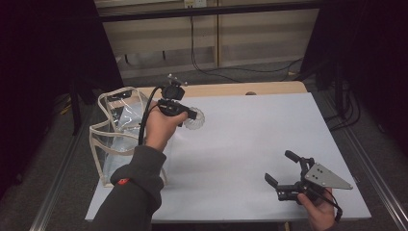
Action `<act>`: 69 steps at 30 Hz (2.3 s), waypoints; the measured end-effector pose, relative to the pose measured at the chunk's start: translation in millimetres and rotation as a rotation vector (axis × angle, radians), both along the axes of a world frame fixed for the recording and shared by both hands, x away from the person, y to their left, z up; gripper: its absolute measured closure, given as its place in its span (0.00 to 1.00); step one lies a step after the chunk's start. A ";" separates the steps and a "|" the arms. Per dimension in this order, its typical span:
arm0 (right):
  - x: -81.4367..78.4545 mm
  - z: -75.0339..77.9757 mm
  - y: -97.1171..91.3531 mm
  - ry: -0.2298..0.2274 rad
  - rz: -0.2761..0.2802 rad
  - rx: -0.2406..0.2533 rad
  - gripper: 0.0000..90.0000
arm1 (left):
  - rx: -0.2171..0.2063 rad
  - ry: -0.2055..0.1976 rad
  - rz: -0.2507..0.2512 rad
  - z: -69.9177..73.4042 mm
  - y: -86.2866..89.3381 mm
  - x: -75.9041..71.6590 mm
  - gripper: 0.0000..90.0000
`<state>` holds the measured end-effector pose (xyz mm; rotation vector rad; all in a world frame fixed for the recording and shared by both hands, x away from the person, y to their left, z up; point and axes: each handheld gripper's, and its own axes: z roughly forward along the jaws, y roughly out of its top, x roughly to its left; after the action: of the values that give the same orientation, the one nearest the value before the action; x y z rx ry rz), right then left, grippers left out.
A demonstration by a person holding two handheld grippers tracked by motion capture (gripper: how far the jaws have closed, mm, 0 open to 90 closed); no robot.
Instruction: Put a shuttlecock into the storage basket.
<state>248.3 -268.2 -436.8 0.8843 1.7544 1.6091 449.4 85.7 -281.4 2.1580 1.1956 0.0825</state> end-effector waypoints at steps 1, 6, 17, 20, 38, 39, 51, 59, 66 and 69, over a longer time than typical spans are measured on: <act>0.0 -0.1 0.0 0.000 -0.001 0.000 0.00 | 0.001 -0.001 0.005 1.4 0.4 -0.2 0.95; -0.1 0.0 0.2 0.002 -0.001 0.002 0.00 | 0.002 -0.003 0.002 8.7 3.0 -0.2 0.95; -0.1 0.3 0.5 0.000 0.000 0.004 0.00 | 0.007 -0.017 -0.001 24.0 8.8 -1.2 0.95; 0.1 -0.1 0.6 0.002 -0.001 0.005 0.00 | 0.006 -0.017 -0.003 26.8 10.3 -1.5 0.95; 0.3 -0.3 0.3 0.003 -0.001 0.004 0.00 | 0.007 -0.007 -0.008 35.0 13.5 0.3 0.95; 0.3 -0.3 0.3 0.003 -0.001 0.004 0.00 | 0.005 -0.005 -0.011 35.7 13.9 0.5 0.95; 0.2 -0.1 0.5 0.003 -0.001 0.005 0.00 | 0.004 -0.010 -0.007 42.2 16.5 0.3 0.95; -0.1 0.2 0.5 0.003 0.000 0.005 0.00 | -0.001 -0.011 -0.006 45.4 19.4 0.3 0.95; -0.1 0.3 0.5 0.001 -0.001 0.004 0.00 | -0.001 -0.012 0.001 47.8 21.3 0.5 0.95; -0.1 0.1 0.4 0.005 -0.002 0.005 0.00 | -0.006 -0.016 0.003 49.4 22.7 0.3 0.95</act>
<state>248.2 -267.8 -436.7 0.8920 1.7535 1.6119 449.7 108.4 -231.9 2.1465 1.1889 0.0977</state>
